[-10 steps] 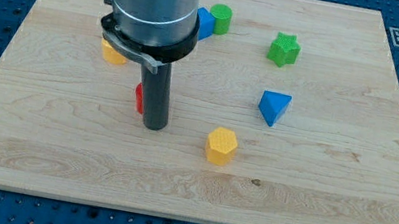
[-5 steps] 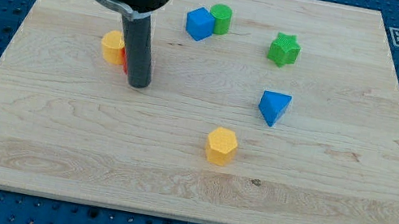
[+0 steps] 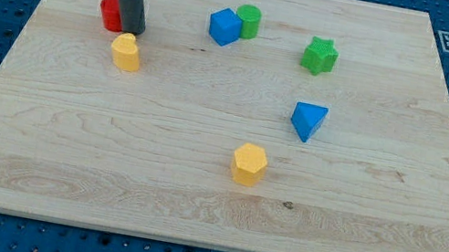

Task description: Slide the red circle to the bottom of the red star

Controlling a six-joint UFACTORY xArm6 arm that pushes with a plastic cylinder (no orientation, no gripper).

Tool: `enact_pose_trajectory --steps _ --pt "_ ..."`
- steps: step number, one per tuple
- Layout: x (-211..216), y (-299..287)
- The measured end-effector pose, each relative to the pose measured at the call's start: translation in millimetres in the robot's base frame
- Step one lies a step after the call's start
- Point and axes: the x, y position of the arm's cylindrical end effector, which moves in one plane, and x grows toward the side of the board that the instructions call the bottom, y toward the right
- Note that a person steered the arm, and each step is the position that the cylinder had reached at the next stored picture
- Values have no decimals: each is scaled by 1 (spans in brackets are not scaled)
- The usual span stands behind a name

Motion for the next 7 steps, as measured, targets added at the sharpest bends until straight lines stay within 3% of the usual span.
enact_pose_trajectory --steps 3,7 --pt "9 -47" --pt "-19 -42"
